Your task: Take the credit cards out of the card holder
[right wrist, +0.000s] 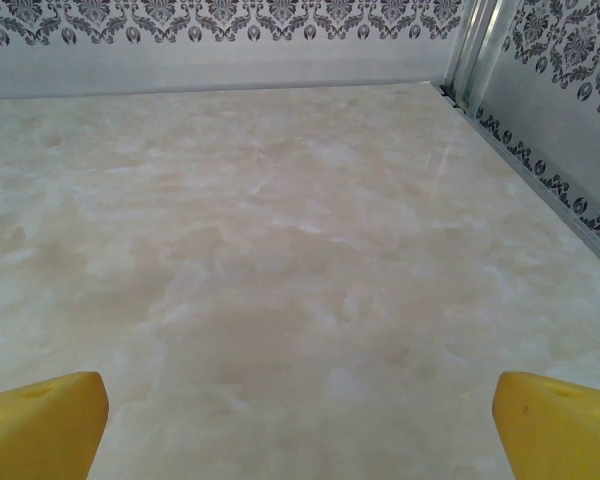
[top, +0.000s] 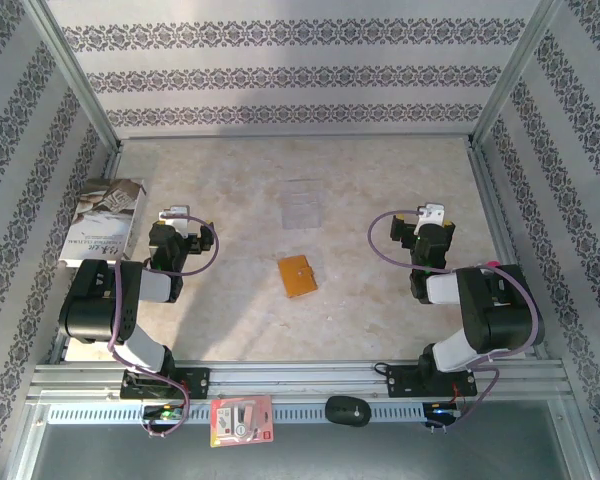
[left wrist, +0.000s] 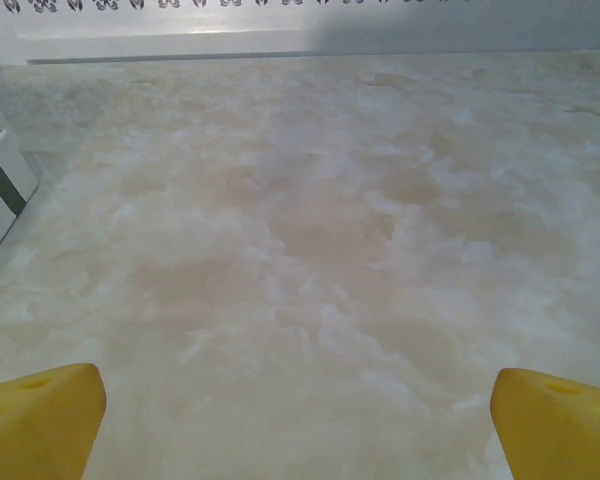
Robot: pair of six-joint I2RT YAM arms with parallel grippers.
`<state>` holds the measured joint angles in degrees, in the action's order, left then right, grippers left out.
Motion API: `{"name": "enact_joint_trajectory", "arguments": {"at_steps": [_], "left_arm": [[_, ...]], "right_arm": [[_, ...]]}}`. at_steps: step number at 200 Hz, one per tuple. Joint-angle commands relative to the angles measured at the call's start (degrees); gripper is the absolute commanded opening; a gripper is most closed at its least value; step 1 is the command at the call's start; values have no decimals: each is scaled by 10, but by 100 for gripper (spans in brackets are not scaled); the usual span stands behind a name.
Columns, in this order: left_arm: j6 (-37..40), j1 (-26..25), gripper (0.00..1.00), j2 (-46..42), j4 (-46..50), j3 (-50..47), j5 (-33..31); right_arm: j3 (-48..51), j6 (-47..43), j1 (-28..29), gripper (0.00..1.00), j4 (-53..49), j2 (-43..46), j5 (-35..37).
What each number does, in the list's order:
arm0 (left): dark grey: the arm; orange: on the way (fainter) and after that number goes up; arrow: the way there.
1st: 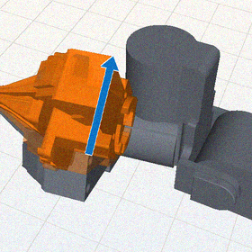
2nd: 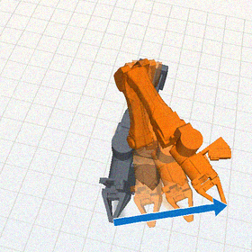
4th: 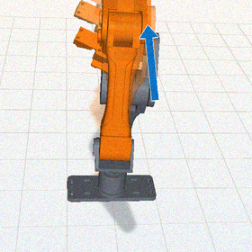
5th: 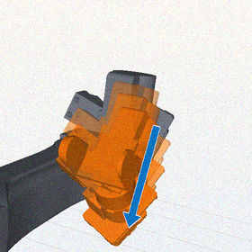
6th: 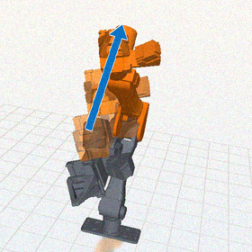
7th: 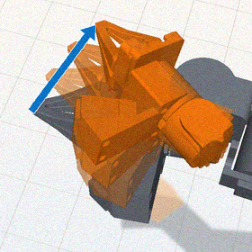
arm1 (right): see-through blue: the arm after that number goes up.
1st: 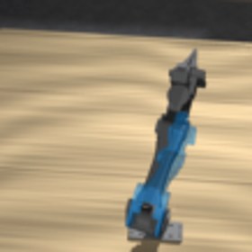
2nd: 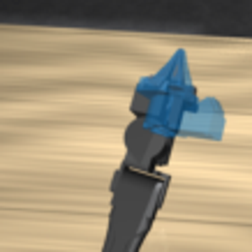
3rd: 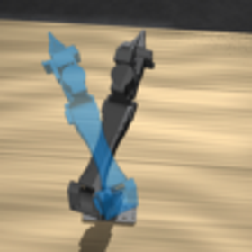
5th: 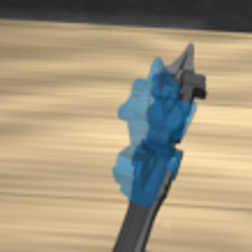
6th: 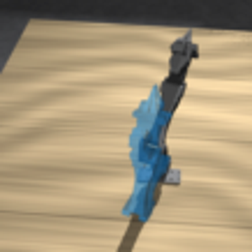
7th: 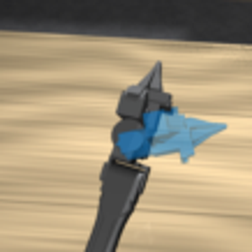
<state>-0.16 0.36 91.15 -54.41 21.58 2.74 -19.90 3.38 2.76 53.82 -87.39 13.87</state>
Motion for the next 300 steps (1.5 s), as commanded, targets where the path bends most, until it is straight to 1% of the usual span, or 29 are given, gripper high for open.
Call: {"name": "enact_joint_trajectory", "arguments": {"at_steps": [1,150,162,171,185,217,227,237,256,262,274,291,296,300], "left_arm": [[10,-4,99,1,0,7,-5],[9,-4,99,1,-3,6,-5],[9,-4,99,1,-3,5,-9],[0,-4,99,2,0,7,-29],[-1,-4,99,3,-8,4,-38],[-3,-4,99,0,-7,4,-45],[-4,-5,99,-25,7,0,-54],[-2,-9,99,-66,42,-3,-66],[-14,-12,99,-148,109,1,-99],[-36,-12,99,-172,119,1,-115],[-90,-11,99,-216,120,-6,-145],[-130,-10,99,-253,103,-14,-136],[-139,-10,99,-258,96,-14,-130],[-150,-10,99,-260,92,-12,-128]], "right_arm": [[-6,-3,2,98,20,0,-1],[-6,-2,2,98,21,0,-1],[-6,-3,2,98,21,0,-1],[-6,-1,2,98,21,0,-1],[-7,-1,0,98,20,0,-5],[-12,1,-5,98,15,1,-20],[-17,-1,-4,98,-5,11,-20],[-21,0,-4,98,-26,21,-20],[-20,-5,1,98,-20,19,-13],[-20,-3,1,98,-18,17,-14],[-22,0,-3,98,-22,16,-21],[-24,13,-27,98,-31,21,-73],[-23,9,-24,98,-25,24,-65],[-27,5,-17,98,-35,36,-44]]}}
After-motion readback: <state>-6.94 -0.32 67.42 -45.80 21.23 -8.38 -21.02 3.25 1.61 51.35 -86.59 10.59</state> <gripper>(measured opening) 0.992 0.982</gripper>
